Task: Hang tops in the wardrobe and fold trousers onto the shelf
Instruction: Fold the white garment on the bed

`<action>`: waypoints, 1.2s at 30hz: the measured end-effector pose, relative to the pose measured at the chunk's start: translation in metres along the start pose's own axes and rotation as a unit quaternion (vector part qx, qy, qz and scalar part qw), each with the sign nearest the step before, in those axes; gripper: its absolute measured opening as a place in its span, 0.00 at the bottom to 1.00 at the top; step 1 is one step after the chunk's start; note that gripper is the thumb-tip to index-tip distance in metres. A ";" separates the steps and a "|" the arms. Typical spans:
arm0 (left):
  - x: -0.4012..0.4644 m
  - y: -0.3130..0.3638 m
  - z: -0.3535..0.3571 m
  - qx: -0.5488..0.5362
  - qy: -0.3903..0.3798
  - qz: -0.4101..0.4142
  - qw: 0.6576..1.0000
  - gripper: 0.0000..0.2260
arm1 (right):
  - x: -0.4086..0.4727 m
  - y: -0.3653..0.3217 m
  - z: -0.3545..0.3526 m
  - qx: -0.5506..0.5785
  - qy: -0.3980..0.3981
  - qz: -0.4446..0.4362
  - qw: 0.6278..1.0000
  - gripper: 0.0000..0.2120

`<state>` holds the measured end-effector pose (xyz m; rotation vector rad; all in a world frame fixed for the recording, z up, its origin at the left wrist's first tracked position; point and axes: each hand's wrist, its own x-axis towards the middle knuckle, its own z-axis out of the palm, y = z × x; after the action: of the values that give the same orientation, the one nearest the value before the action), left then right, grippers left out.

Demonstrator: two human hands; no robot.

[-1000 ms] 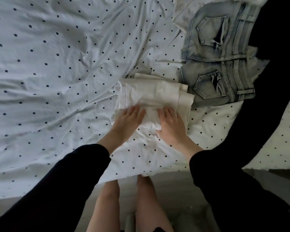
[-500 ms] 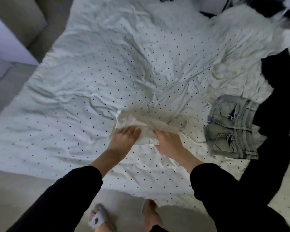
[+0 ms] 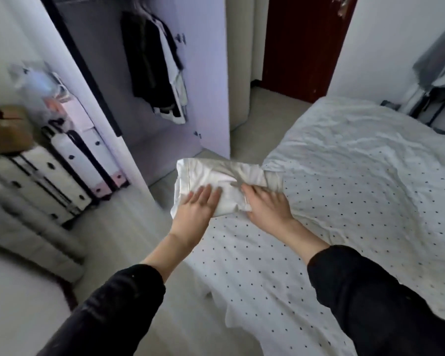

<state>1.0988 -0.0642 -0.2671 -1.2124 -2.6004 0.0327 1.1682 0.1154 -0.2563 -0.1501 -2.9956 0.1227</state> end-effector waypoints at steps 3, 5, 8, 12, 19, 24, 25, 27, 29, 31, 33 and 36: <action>0.001 -0.063 -0.009 0.006 0.014 -0.012 1.000 0.45 | 0.058 -0.041 -0.004 -0.016 0.012 -0.041 0.999 0.23; 0.012 -0.104 -0.010 0.019 0.035 -0.030 0.999 0.43 | 0.100 -0.062 -0.007 -0.016 0.016 -0.064 0.998 0.24; 0.042 -0.163 -0.010 0.018 0.068 -0.047 0.996 0.39 | 0.169 -0.086 -0.015 -0.020 0.021 -0.082 0.996 0.25; 0.091 -0.236 -0.016 0.033 0.074 -0.082 0.993 0.42 | 0.264 -0.107 -0.020 -0.020 0.038 -0.100 0.994 0.25; 0.187 -0.355 -0.027 -0.002 0.011 -0.114 0.993 0.33 | 0.421 -0.133 -0.038 -0.016 0.029 -0.118 0.992 0.21; 0.255 -0.448 -0.006 -0.014 -0.014 -0.119 0.993 0.29 | 0.528 -0.149 -0.033 -0.001 -0.020 -0.106 0.994 0.17; 0.269 -0.464 -0.001 -0.017 -0.015 -0.113 0.993 0.29 | 0.547 -0.151 -0.032 0.011 -0.024 -0.097 0.995 0.16; 0.294 -0.491 0.008 -0.010 -0.033 -0.104 0.994 0.28 | 0.577 -0.153 -0.028 0.031 -0.043 -0.078 0.996 0.16; 0.320 -0.515 0.017 -0.015 -0.050 -0.101 0.994 0.27 | 0.606 -0.154 -0.023 0.049 -0.067 -0.059 0.995 0.14; 0.353 -0.535 0.025 -0.024 -0.058 -0.097 0.993 0.27 | 0.639 -0.149 -0.021 0.058 -0.088 -0.034 0.994 0.13; 0.381 -0.545 0.028 -0.017 -0.058 -0.087 0.994 0.27 | 0.663 -0.140 -0.024 0.069 -0.095 -0.018 0.993 0.13; 0.425 -0.555 0.028 -0.006 -0.051 -0.079 0.996 0.27 | 0.704 -0.120 -0.029 0.075 -0.094 0.000 0.993 0.12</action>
<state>0.4154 -0.1012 -0.1203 -1.0314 -2.7804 0.0489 0.4675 0.0730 -0.1224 -0.1294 -3.1568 0.3801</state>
